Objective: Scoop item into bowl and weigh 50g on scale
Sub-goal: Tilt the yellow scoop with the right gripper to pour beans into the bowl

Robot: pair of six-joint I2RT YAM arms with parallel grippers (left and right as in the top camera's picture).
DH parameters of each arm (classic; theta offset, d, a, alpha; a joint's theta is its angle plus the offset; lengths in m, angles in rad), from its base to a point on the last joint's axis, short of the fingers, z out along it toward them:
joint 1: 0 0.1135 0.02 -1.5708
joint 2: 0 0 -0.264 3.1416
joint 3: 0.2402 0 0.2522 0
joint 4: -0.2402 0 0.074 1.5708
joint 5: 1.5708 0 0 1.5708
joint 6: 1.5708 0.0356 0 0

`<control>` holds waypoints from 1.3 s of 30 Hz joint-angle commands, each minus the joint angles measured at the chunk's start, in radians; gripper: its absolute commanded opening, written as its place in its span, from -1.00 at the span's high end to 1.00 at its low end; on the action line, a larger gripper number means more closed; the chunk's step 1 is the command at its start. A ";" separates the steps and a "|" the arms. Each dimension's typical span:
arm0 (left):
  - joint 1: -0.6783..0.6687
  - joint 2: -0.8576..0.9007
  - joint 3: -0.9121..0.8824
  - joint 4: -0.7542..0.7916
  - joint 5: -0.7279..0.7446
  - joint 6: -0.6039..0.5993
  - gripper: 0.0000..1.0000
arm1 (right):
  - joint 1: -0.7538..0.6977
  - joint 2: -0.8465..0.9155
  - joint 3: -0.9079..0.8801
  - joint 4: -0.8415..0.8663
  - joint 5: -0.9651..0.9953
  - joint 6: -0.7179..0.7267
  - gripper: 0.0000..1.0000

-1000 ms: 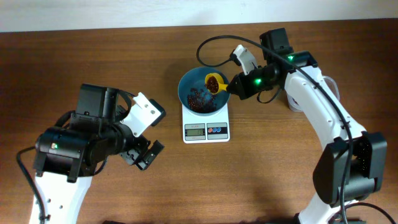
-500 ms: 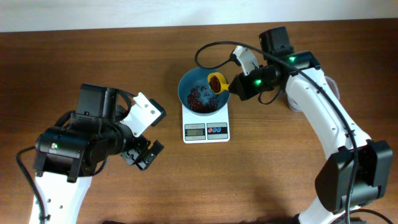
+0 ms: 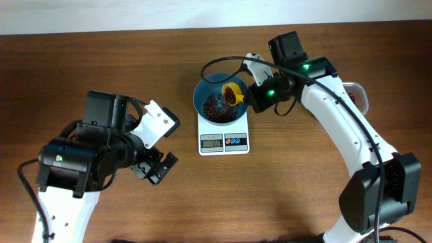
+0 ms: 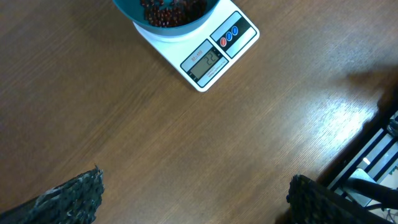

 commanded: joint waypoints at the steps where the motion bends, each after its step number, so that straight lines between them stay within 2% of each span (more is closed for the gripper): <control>1: 0.005 -0.006 0.015 0.002 0.012 0.016 -0.98 | 0.007 -0.033 0.037 -0.001 0.017 -0.008 0.92; 39: 0.005 -0.006 0.015 0.002 0.012 0.016 -0.98 | 0.013 -0.047 0.082 -0.043 0.031 0.025 0.92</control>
